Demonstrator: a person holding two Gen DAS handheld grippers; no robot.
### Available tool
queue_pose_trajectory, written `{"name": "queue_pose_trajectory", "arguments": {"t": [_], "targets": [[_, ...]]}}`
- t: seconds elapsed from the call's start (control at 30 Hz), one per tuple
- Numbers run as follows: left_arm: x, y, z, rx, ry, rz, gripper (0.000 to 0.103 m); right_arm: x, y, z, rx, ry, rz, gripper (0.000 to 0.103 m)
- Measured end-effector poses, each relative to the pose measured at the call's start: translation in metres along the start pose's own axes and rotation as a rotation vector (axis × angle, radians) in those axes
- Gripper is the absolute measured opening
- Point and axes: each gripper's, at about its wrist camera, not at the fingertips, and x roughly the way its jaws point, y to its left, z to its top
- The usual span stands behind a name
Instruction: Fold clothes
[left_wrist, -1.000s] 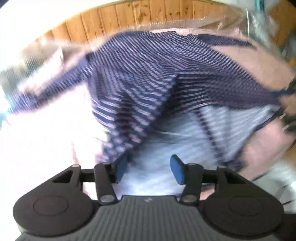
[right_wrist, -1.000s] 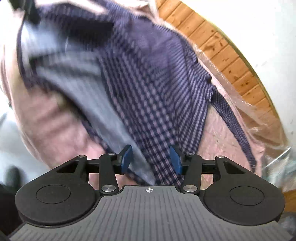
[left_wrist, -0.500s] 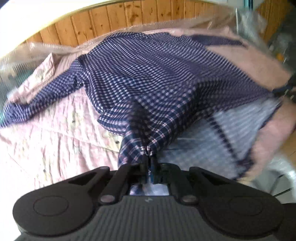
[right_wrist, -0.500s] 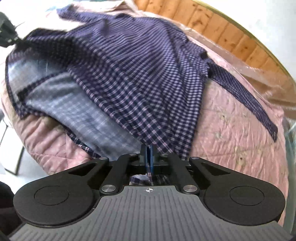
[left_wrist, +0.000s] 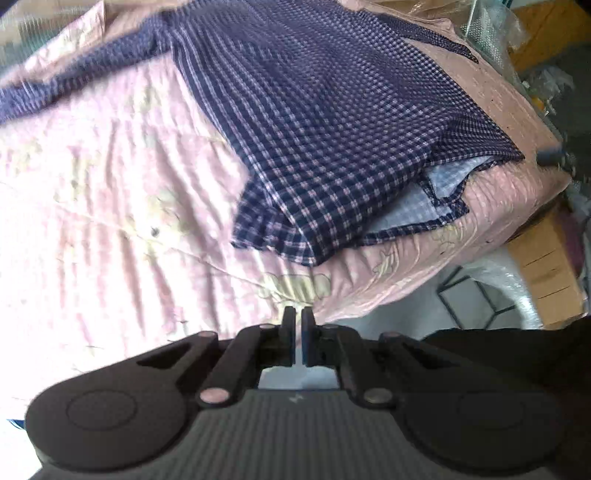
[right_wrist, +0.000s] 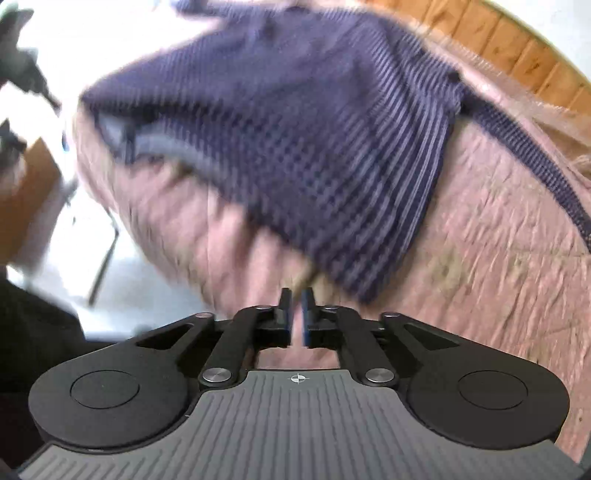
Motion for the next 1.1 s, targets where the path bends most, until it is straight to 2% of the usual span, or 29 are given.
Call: {"name": "queue_pose_trajectory", "arguments": {"t": [0.03,0.07,0.1,0.13,0.2,0.27,0.3,0.33,0.37,0.4,0.43,0.57,0.67,0.73,0.77,0.8,0.83,0.87,0.9,0.97,1.0,1.07,1.1], "targets": [[-0.007,-0.005,0.003,0.029,-0.041,0.032,0.025,0.002,0.001,0.006,-0.001,-0.017,-0.005,0.047],[-0.014,-0.012,0.006,0.071,-0.091,0.078,0.036,0.003,0.002,0.012,-0.003,-0.035,-0.01,0.055],[-0.016,-0.021,0.01,0.123,-0.128,0.123,0.058,0.005,0.002,0.018,-0.004,-0.052,-0.014,0.059],[-0.012,-0.031,0.012,0.193,-0.14,0.165,0.064,0.007,0.003,0.024,-0.005,-0.069,-0.019,0.059],[-0.002,-0.05,0.017,0.326,-0.156,0.24,0.063,0.012,0.006,0.035,-0.016,-0.099,-0.023,0.058],[0.014,-0.06,0.018,0.428,-0.145,0.267,0.058,0.027,0.018,0.038,-0.103,-0.081,0.0,0.055],[0.022,-0.064,0.018,0.466,-0.139,0.271,0.051,0.035,0.024,0.039,-0.146,-0.071,0.004,0.045],[0.028,-0.066,0.019,0.491,-0.131,0.27,0.034,0.041,0.027,0.04,-0.175,-0.064,0.012,0.028],[0.03,-0.063,0.021,0.493,-0.121,0.257,0.024,0.037,0.02,0.04,-0.146,-0.066,0.036,0.019],[0.033,-0.059,0.023,0.495,-0.11,0.244,0.004,0.033,0.013,0.04,-0.117,-0.069,0.059,0.004],[0.031,-0.054,0.026,0.475,-0.106,0.215,0.001,0.029,0.006,0.041,-0.088,-0.071,0.083,0.001],[-0.006,-0.015,0.036,0.245,-0.138,0.004,0.0,0.013,-0.023,0.042,0.029,-0.079,0.177,0.0],[-0.018,0.004,0.034,0.129,-0.138,-0.073,0.0,0.002,-0.039,0.04,0.097,-0.07,0.225,0.0],[-0.015,-0.008,0.033,0.177,-0.135,-0.038,0.002,-0.003,-0.041,0.035,0.111,-0.055,0.196,0.0],[-0.013,-0.019,0.034,0.226,-0.139,-0.012,0.007,-0.003,-0.039,0.034,0.112,-0.053,0.172,0.001],[-0.011,-0.034,0.035,0.291,-0.148,0.024,0.022,-0.002,-0.034,0.036,0.106,-0.065,0.161,0.011],[-0.007,-0.05,0.035,0.352,-0.158,0.052,0.04,-0.001,-0.029,0.038,0.1,-0.077,0.15,0.015],[0.0,-0.063,0.035,0.408,-0.171,0.064,0.046,0.001,-0.023,0.041,0.091,-0.088,0.142,0.023],[0.008,-0.077,0.034,0.463,-0.183,0.077,0.051,0.007,-0.013,0.045,0.067,-0.092,0.148,0.038],[0.023,-0.094,0.035,0.528,-0.184,0.095,0.05,0.024,0.008,0.057,-0.018,-0.091,0.16,0.041],[0.032,-0.095,0.037,0.538,-0.175,0.105,0.045,0.034,0.016,0.062,-0.048,-0.078,0.159,0.04],[0.048,-0.095,0.041,0.543,-0.156,0.116,0.022,0.051,0.027,0.07,-0.099,-0.052,0.159,0.031],[0.05,-0.088,0.046,0.51,-0.145,0.103,0.001,0.052,0.021,0.072,-0.074,-0.048,0.176,0.017]]}}
